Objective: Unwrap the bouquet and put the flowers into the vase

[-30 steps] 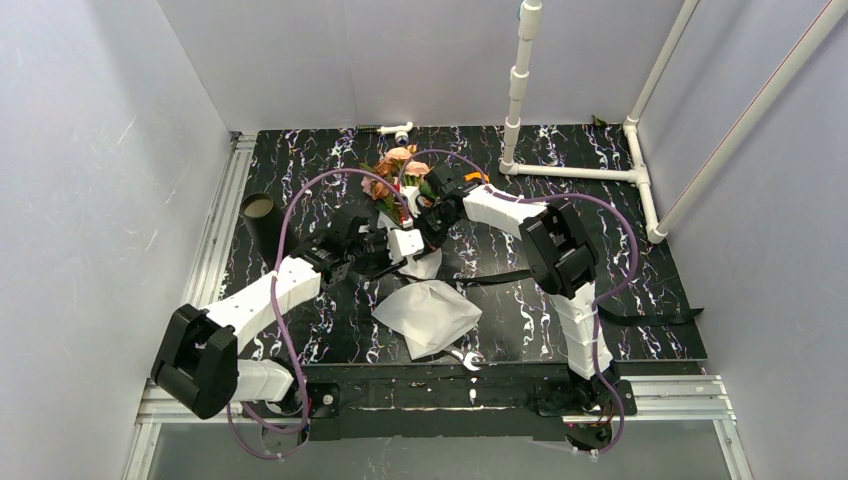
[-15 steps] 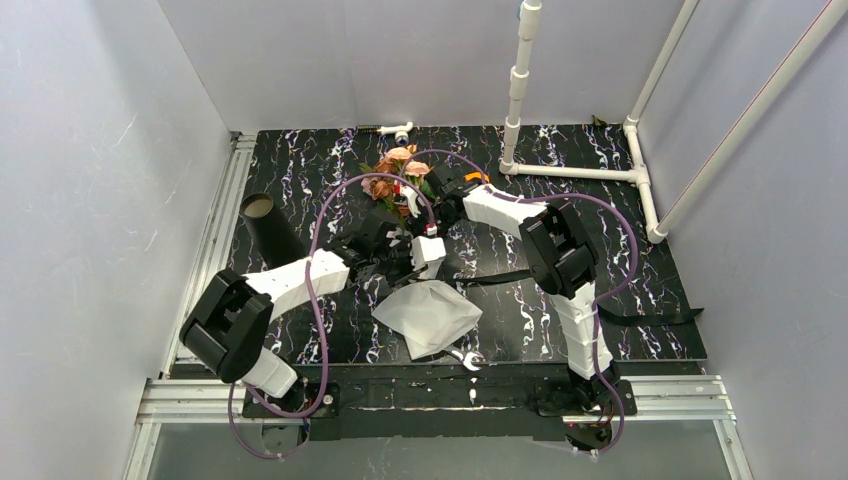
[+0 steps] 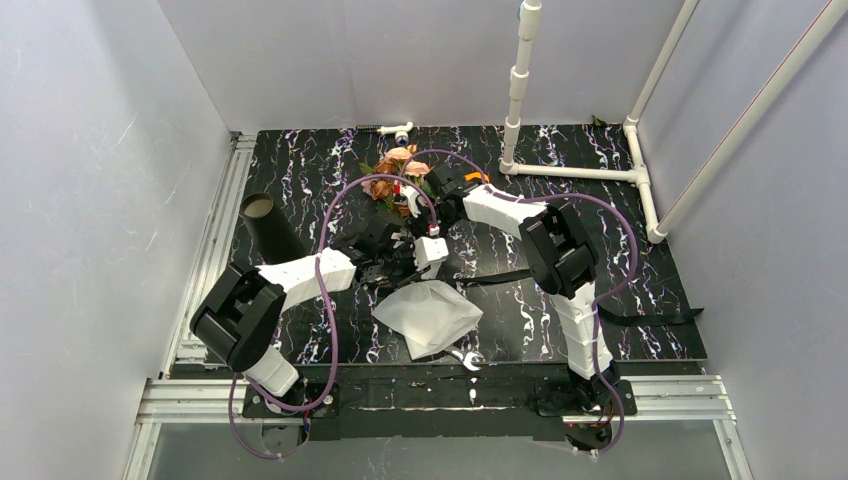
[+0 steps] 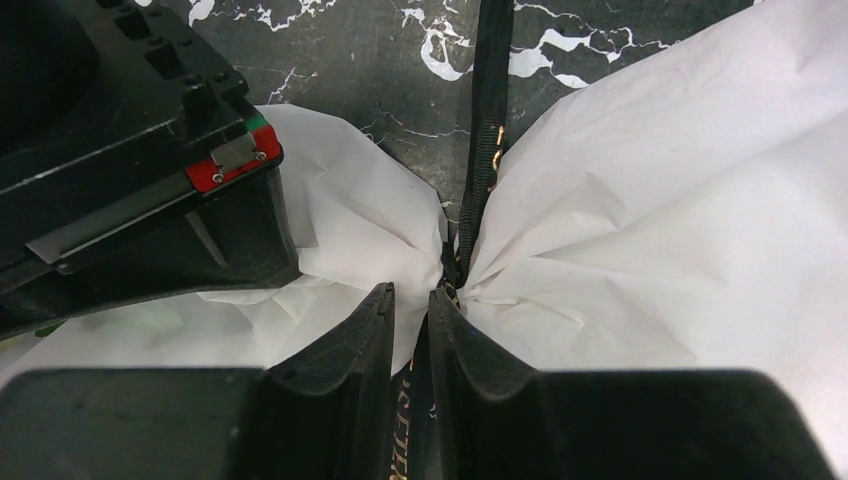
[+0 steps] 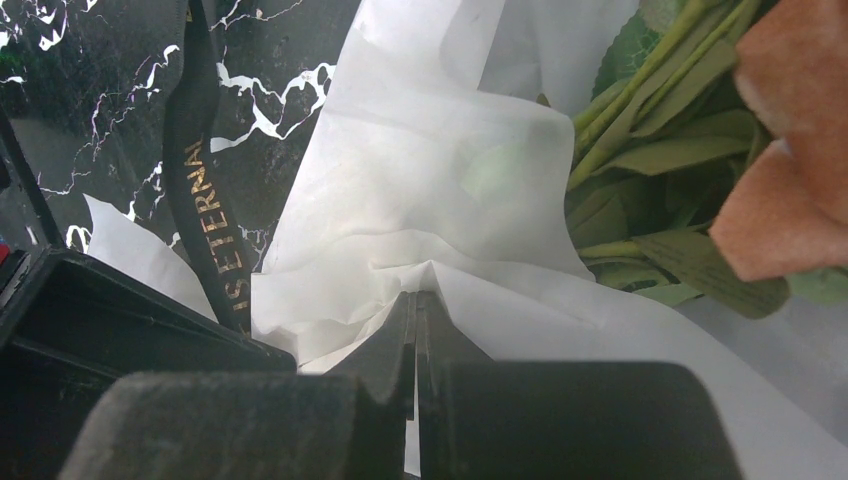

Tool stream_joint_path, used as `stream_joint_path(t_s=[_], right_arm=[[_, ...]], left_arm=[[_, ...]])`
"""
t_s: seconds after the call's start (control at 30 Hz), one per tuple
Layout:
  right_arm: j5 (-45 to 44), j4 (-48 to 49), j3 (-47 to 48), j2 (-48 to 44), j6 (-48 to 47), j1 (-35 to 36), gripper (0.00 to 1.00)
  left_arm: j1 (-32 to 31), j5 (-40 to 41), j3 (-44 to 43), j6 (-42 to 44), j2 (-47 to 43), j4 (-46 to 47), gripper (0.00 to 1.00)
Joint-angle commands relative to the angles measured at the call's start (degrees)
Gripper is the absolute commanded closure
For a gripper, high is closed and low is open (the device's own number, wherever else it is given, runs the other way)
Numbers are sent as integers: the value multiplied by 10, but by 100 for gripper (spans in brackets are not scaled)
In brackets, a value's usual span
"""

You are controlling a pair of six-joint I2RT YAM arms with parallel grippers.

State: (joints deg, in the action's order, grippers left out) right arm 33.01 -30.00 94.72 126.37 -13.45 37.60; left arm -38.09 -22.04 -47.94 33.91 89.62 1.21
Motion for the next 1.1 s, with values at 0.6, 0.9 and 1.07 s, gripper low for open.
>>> stream_joint_path(t_s=[0.6, 0.9, 1.07], right_arm=[[-117, -55, -44, 68, -28, -3, 99], [-120, -57, -50, 68, -32, -3, 99], [-126, -57, -54, 70, -36, -3, 99]], left_arm=[[-13, -14, -43, -7, 11, -41, 82], [-15, 22, -51, -17, 44, -76, 82], [-15, 40, -64, -29, 44, -106, 100]])
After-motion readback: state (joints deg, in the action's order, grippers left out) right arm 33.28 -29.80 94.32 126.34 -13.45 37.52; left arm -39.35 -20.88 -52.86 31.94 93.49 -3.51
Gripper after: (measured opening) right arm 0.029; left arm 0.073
